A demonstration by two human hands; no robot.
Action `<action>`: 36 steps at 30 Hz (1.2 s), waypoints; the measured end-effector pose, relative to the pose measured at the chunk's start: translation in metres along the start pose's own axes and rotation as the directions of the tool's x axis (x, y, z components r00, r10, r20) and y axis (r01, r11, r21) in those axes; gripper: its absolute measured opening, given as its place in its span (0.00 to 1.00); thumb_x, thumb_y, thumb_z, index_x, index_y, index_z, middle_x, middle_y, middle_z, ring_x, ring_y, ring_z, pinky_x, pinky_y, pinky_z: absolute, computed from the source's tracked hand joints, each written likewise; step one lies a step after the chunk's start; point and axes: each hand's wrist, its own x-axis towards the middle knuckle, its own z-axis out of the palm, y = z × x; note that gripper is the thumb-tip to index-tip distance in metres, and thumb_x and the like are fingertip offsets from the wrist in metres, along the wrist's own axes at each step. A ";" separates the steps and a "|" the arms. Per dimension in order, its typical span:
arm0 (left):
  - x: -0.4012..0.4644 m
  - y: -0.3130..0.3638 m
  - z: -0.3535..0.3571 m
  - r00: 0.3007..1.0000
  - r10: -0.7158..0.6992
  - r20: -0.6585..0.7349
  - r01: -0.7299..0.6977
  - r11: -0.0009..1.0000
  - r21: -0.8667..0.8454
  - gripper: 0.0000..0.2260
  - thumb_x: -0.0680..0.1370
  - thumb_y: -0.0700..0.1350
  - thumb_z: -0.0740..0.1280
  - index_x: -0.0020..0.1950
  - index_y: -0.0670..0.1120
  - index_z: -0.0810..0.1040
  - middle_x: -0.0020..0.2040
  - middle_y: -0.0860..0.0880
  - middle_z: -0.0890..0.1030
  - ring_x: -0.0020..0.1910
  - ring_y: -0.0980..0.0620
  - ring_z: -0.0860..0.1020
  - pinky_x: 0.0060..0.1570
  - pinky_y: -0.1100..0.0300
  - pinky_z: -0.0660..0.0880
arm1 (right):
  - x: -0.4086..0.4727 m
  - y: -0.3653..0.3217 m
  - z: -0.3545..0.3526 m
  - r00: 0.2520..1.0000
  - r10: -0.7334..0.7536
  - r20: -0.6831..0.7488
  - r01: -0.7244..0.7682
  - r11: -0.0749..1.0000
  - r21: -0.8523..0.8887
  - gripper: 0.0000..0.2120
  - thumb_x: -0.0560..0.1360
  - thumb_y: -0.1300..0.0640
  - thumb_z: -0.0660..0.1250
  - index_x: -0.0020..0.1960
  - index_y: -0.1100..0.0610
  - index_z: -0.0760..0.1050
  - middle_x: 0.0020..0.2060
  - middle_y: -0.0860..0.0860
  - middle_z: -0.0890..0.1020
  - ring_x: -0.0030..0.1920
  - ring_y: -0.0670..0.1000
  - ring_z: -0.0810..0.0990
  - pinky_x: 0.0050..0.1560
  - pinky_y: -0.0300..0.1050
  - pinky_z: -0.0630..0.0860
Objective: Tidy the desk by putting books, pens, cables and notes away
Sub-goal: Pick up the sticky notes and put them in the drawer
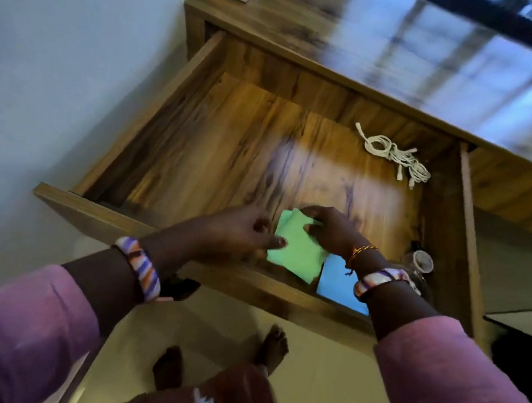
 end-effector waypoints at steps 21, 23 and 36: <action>-0.037 -0.023 0.055 0.905 0.421 -0.066 -0.158 0.476 0.865 0.23 0.74 0.65 0.58 0.56 0.49 0.77 0.52 0.49 0.80 0.49 0.50 0.78 0.38 0.60 0.65 | -0.146 -0.002 0.018 0.986 -0.084 -0.147 0.080 0.996 -0.034 0.19 0.78 0.44 0.56 0.63 0.52 0.75 0.58 0.51 0.80 0.57 0.53 0.79 0.55 0.48 0.75; -0.043 -0.023 0.070 0.875 0.446 -0.189 -0.058 0.485 0.873 0.23 0.74 0.63 0.59 0.59 0.47 0.75 0.55 0.47 0.80 0.54 0.47 0.77 0.46 0.58 0.68 | -0.177 0.023 0.025 0.967 -0.095 -0.236 0.034 0.967 -0.252 0.26 0.77 0.38 0.47 0.65 0.50 0.71 0.60 0.52 0.79 0.58 0.55 0.78 0.54 0.50 0.75; -0.020 0.005 0.113 0.846 0.349 -0.404 0.181 0.524 0.832 0.21 0.79 0.47 0.59 0.72 0.47 0.61 0.71 0.43 0.68 0.71 0.44 0.65 0.74 0.45 0.46 | -0.178 0.070 0.028 0.905 -0.063 -0.420 -0.152 0.876 -0.458 0.25 0.77 0.41 0.54 0.70 0.53 0.62 0.66 0.60 0.72 0.64 0.64 0.71 0.62 0.68 0.64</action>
